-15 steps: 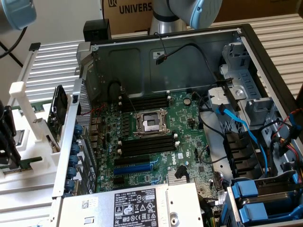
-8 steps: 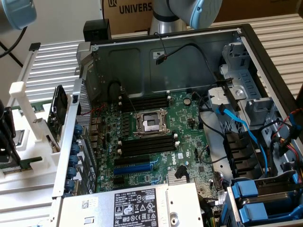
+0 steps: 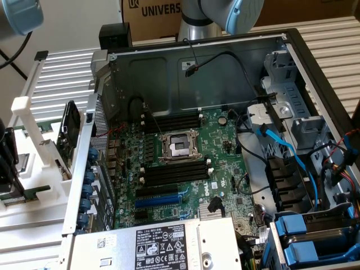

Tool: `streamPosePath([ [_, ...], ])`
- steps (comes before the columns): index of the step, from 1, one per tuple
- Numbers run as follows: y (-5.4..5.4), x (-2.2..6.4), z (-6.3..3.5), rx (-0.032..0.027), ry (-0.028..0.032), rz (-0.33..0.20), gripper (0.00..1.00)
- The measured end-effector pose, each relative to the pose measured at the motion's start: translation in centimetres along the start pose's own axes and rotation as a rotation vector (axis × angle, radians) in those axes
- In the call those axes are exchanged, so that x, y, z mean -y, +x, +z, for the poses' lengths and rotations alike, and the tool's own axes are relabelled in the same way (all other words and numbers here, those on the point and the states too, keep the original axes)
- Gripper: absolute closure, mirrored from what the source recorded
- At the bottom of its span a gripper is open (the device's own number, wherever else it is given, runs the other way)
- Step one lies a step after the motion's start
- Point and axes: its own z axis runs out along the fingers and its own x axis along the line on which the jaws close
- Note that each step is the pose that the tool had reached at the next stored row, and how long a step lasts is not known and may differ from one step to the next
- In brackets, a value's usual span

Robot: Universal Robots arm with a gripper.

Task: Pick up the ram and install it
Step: 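Pick up the ram and move it above insertion slot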

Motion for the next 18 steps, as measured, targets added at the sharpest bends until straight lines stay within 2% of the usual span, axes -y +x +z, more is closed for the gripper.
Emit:
streamPosePath([
  [1,0.0,0.0,0.0,0.0,0.0,0.0,0.88],
  [11,0.0,-0.01,-0.26,-0.0002,-0.0001,0.0,0.88],
  [14,0.0,-0.02,-0.87,-0.0002,0.0002,0.0,0.88],
  [18,0.0,-0.04,-2.47,-0.0002,0.0011,0.0,0.88],
])
